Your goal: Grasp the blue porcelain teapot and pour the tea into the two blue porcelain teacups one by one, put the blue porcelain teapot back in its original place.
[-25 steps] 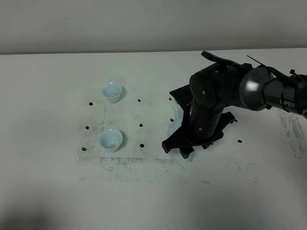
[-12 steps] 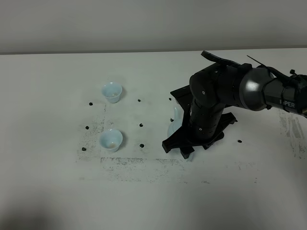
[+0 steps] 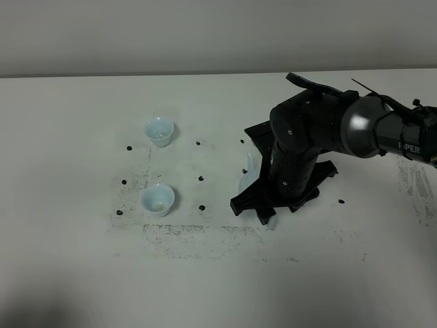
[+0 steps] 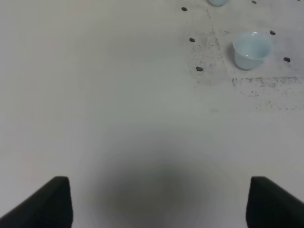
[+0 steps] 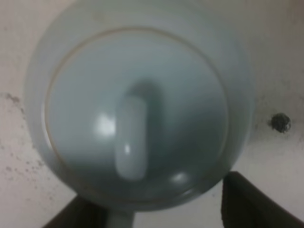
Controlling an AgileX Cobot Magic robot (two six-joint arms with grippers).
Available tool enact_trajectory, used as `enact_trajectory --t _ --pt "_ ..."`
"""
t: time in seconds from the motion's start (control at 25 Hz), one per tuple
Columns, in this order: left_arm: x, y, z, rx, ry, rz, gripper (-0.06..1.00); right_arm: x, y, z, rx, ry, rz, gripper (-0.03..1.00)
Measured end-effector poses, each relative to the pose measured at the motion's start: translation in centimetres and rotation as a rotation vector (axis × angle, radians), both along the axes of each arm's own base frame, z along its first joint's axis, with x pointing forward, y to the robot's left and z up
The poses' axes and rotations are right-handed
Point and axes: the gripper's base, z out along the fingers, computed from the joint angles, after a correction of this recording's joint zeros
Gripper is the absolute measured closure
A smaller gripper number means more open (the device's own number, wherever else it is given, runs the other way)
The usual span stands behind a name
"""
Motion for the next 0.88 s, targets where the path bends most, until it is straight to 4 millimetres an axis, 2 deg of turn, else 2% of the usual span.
enact_trajectory --t 0.88 --pt "0.0 0.0 0.0 -0.001 0.0 0.001 0.19 0.03 -0.03 0.0 -0.002 -0.003 -0.014 0.45"
